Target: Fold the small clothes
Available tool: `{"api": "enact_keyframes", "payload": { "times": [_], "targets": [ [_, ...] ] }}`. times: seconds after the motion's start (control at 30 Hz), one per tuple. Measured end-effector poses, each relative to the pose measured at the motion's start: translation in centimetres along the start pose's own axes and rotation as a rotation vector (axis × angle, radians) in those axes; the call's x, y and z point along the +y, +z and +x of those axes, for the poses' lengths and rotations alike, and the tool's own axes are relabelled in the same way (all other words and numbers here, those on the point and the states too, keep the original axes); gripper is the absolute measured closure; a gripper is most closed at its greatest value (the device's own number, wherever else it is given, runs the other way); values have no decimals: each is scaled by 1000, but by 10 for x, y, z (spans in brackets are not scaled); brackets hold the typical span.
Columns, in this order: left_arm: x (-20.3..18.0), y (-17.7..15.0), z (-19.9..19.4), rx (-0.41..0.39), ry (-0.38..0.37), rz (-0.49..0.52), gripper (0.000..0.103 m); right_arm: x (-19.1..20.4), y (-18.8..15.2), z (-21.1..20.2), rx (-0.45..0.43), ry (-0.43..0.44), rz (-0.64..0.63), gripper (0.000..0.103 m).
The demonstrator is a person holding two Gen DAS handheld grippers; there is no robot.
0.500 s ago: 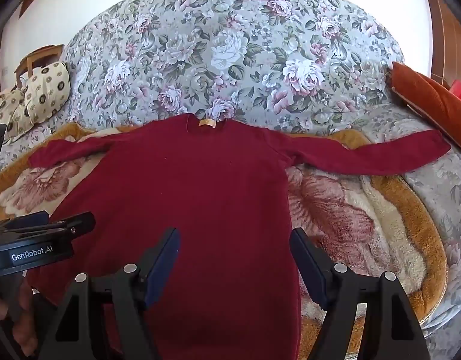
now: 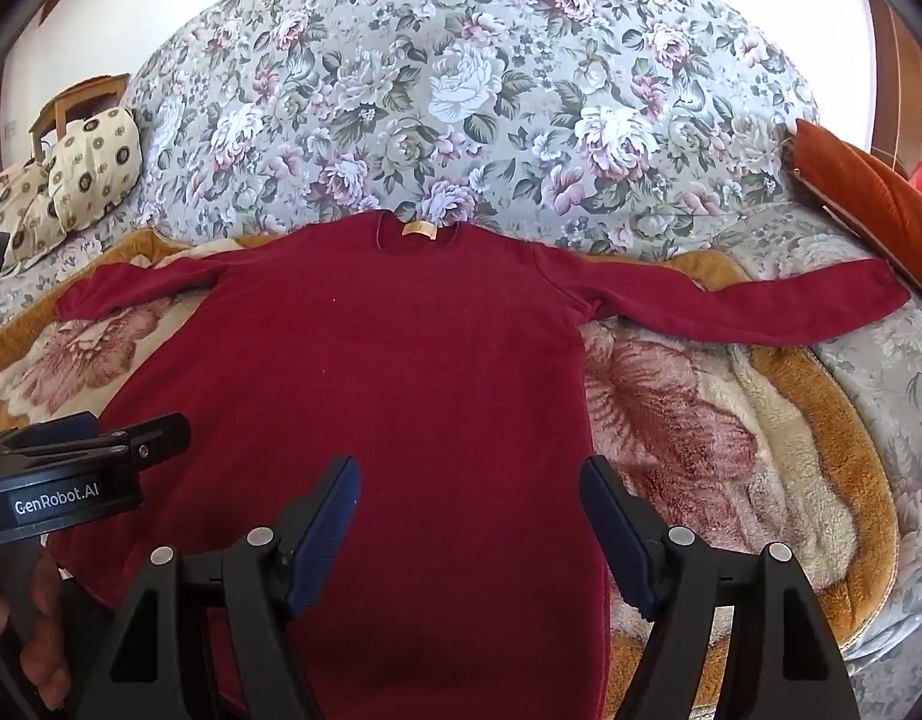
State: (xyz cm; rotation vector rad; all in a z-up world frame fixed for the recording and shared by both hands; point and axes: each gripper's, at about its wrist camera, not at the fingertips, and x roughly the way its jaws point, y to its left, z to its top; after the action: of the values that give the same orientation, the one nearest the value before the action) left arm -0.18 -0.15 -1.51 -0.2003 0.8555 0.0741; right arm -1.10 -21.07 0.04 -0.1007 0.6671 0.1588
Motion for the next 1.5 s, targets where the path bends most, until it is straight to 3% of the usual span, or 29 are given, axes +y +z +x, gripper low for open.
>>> {"api": "enact_keyframes", "payload": {
  "times": [1.5],
  "targets": [
    [0,6,-2,47,-27,-41,0,1,-3,4,11,-7,-7,30]
  ]
}}
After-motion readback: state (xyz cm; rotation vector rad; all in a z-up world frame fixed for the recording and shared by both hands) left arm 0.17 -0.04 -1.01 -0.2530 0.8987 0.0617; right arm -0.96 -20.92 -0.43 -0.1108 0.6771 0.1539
